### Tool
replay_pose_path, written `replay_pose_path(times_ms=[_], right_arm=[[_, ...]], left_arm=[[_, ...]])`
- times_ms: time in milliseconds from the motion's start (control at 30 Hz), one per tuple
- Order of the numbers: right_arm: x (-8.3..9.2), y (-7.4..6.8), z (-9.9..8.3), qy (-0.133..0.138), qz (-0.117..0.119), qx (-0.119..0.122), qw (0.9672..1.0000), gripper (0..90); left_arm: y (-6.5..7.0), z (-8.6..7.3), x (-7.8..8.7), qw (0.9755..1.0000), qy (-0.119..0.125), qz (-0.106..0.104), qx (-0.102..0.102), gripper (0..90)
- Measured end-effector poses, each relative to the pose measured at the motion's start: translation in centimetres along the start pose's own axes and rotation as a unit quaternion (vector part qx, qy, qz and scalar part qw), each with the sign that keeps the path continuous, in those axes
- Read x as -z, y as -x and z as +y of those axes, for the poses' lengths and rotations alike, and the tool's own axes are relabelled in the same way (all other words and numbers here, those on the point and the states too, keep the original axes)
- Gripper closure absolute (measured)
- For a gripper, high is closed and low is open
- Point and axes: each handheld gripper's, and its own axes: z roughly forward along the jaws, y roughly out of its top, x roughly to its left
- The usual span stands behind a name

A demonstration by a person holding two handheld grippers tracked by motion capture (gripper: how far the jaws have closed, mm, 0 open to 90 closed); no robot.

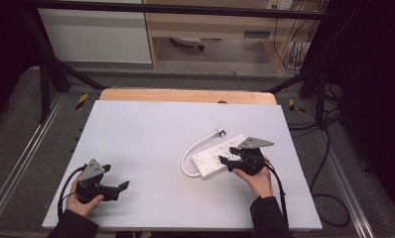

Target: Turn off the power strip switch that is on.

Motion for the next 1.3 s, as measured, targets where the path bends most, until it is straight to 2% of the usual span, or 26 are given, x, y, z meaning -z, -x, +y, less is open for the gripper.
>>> replay_pose_path(times_ms=[400,1300], right_arm=[[-1.0,0.0,0.7,-0.001,-0.001,-0.004,1.0000,55.2],[-3.5,0.6,1.6,-0.001,-0.004,-0.017,0.9999,73.3]], left_arm=[[0.0,0.0,0.0,1.0000,0.000,0.000,0.000,5.9],[0.0,0.0,0.0,1.0000,0.000,0.001,0.000,6.0]])
